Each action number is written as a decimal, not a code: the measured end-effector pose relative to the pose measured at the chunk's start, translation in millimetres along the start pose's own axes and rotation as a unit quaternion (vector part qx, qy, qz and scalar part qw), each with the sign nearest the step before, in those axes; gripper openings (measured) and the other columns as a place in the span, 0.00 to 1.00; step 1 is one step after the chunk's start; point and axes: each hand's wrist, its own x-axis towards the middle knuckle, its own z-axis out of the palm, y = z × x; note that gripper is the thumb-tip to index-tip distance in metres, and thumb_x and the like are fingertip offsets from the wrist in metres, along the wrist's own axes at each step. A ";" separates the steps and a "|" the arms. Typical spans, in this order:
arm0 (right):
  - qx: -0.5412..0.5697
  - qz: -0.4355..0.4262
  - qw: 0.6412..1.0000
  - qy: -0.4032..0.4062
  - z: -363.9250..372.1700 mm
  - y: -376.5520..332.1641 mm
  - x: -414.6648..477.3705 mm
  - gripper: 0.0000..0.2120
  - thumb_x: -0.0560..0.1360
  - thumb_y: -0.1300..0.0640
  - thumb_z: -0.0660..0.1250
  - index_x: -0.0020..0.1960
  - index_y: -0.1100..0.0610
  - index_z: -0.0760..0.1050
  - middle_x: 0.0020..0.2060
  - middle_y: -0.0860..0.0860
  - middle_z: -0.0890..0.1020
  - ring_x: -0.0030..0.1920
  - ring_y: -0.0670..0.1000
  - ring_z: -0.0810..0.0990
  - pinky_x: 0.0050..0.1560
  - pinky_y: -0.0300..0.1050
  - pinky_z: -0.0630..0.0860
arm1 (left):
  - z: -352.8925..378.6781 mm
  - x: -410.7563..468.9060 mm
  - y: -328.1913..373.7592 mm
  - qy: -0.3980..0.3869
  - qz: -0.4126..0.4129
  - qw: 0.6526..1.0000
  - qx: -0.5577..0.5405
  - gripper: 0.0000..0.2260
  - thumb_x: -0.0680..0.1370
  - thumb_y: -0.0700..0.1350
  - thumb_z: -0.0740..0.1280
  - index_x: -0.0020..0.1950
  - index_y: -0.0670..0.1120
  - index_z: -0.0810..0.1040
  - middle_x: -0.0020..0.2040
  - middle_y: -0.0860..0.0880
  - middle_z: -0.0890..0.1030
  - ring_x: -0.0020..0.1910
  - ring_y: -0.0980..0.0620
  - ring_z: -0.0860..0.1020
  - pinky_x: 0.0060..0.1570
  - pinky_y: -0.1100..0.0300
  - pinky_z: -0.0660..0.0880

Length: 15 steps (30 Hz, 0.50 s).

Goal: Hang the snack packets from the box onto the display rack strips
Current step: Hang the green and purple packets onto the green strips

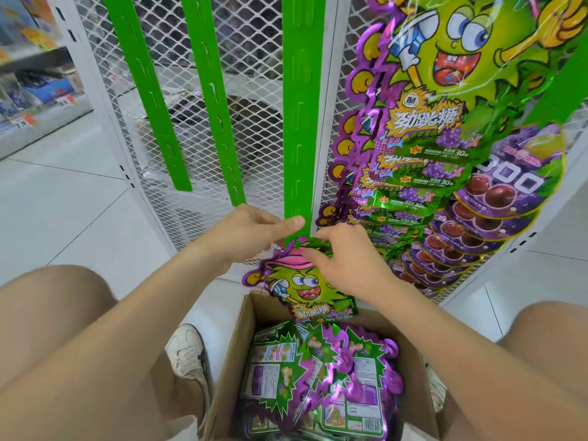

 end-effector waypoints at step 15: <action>-0.208 0.072 0.966 -0.136 -4.6 16.2 -42.0 0.11 0.80 0.52 0.66 0.44 0.56 0.67 0.39 0.52 0.69 0.47 0.61 0.80 0.40 0.50 0.74 | 97.8 12.0 -104.4 -0.180 0.154 0.856 0.459 0.06 0.80 0.48 0.68 0.53 0.48 0.81 0.52 0.47 0.84 0.55 0.42 0.82 0.53 0.49 0.80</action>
